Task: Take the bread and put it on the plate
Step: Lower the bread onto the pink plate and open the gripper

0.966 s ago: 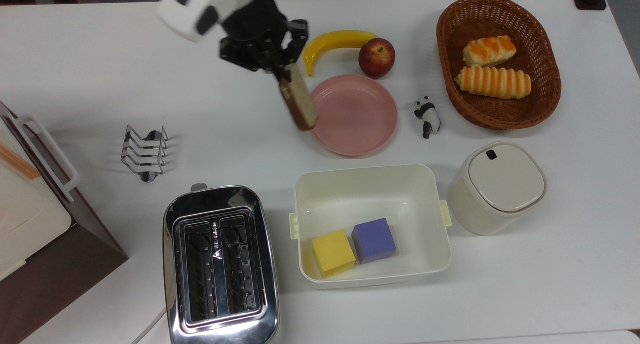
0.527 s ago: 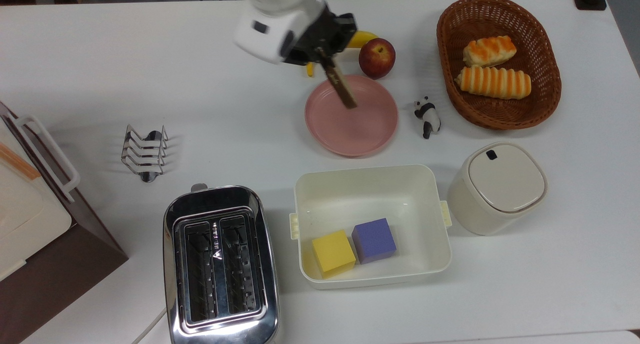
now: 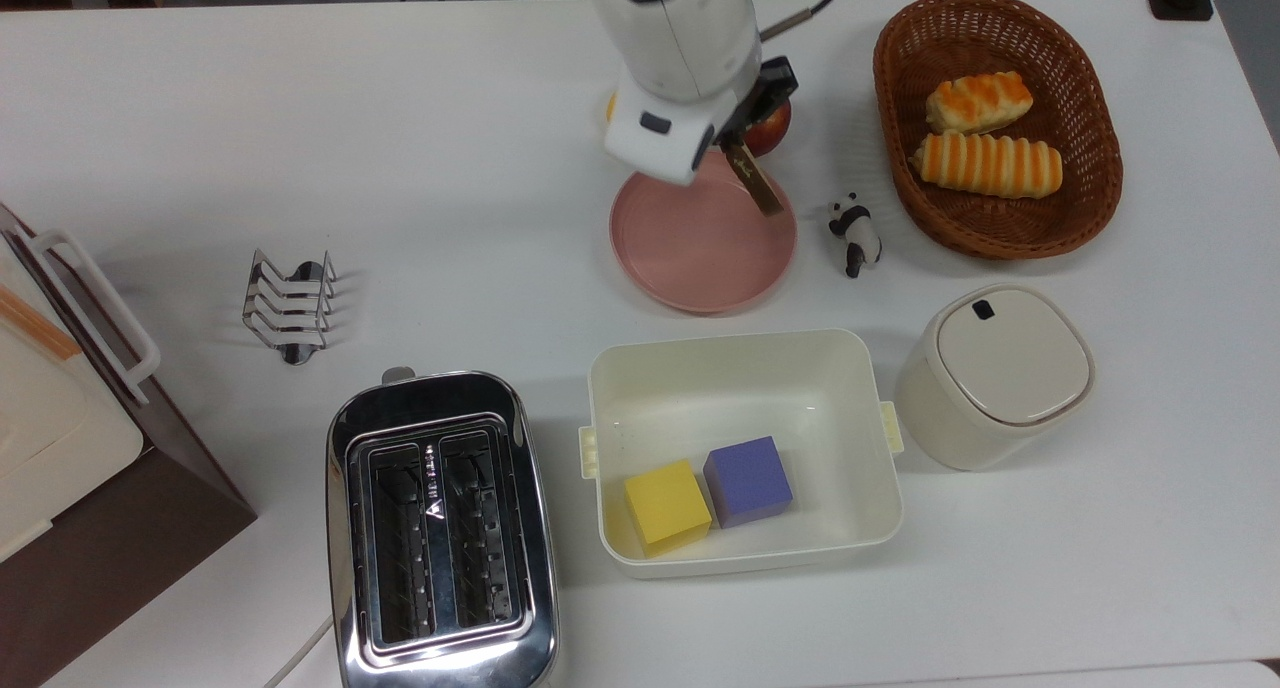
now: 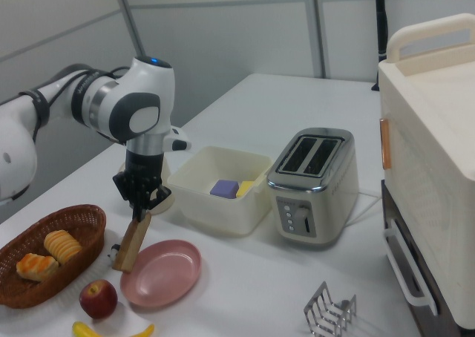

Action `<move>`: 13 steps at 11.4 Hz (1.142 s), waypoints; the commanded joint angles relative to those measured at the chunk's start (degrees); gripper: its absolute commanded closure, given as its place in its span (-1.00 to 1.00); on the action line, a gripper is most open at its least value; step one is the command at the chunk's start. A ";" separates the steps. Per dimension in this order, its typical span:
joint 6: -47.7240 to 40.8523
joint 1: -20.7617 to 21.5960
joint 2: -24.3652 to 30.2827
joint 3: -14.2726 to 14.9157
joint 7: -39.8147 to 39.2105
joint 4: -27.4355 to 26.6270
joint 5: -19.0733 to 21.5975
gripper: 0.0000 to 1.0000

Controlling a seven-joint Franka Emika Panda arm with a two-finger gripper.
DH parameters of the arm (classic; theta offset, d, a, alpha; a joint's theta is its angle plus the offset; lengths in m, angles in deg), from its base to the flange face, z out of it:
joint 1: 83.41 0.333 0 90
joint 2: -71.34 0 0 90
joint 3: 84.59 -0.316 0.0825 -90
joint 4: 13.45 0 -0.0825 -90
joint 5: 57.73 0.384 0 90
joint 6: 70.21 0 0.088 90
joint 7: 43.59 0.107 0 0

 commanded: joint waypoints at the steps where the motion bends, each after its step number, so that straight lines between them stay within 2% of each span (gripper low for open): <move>1: 1.47 2.22 -2.27 0.63 -1.37 -0.46 -2.75 1.00; 4: 2.79 2.22 -3.41 0.63 -1.46 -0.46 -3.80 0.89; 5: 2.88 2.22 -3.68 0.63 -1.46 -0.37 -3.98 0.59; 6: 2.97 2.22 -3.86 0.63 -1.46 -0.37 -4.85 0.12; 7: 2.97 2.22 -3.86 0.63 -1.37 -0.28 -5.99 -0.22; 8: 2.97 1.96 -3.86 0.72 -1.28 0.07 -6.70 -0.42; 10: 2.97 0.91 -3.33 1.59 -1.28 0.51 -7.93 -0.58; 13: 2.88 -3.39 -1.84 1.60 -1.37 2.35 -10.57 -0.72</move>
